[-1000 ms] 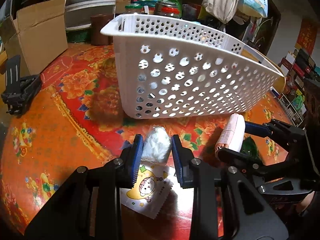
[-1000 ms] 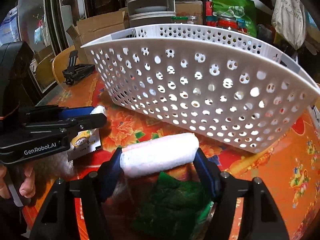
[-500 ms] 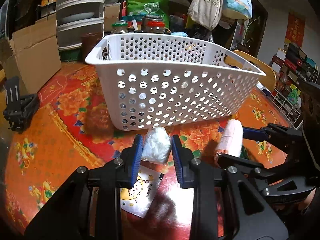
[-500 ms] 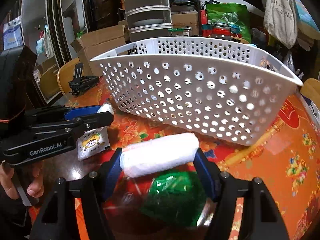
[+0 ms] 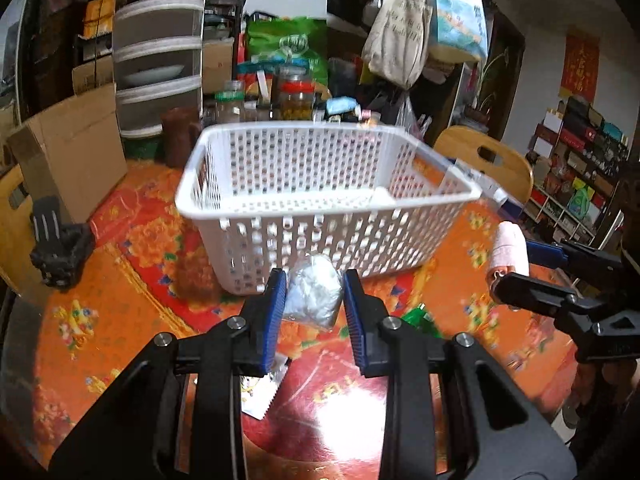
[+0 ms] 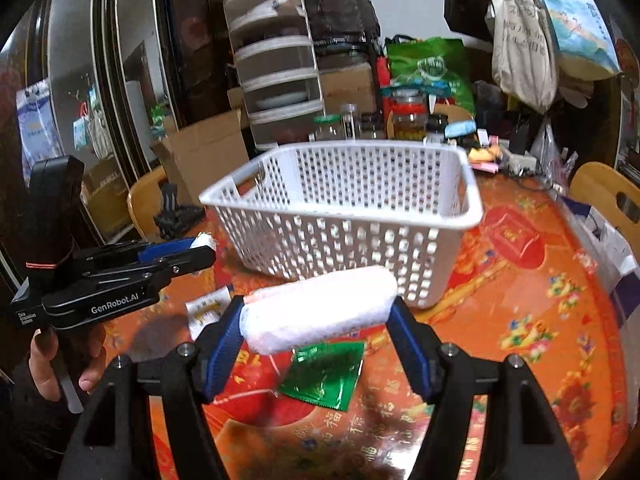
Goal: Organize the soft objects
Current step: 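Carry the white bundle and rolled towel over the basket with both tools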
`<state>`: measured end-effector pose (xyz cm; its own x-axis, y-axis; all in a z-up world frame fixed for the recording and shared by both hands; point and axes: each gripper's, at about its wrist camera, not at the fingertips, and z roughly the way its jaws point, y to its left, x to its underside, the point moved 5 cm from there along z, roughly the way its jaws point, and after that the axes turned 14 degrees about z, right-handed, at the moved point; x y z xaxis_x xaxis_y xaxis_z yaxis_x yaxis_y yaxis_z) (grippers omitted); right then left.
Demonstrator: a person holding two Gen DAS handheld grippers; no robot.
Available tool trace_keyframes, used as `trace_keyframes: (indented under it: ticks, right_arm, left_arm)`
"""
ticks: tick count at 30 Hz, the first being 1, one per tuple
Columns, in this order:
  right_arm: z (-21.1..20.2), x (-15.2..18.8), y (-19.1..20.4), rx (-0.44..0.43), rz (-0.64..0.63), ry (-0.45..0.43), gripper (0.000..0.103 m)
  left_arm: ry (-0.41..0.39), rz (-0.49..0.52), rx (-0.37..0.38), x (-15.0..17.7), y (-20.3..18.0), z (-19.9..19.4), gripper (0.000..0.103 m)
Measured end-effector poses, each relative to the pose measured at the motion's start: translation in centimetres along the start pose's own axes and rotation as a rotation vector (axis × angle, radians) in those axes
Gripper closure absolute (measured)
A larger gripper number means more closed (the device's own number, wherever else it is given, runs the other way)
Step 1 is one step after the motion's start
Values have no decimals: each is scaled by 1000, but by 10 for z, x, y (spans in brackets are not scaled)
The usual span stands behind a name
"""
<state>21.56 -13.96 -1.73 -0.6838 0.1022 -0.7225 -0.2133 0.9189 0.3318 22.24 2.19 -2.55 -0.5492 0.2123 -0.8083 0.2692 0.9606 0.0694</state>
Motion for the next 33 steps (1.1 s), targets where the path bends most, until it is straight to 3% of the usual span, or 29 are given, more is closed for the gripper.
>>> trace_keyframes:
  ticks: [8,16,33]
  right_arm:
    - [-12,-52,5,10,-13,-17,33]
    - [9,-82,6,25,-10,28,33]
    - [95,-124,-17,177,-12,138,33]
  left_arm:
    - [-47,-12,-2,-45,11,-33,76]
    - [-26,-14,1,-80,17,-27,76]
    - [217,-83,65,-120,37,96,76]
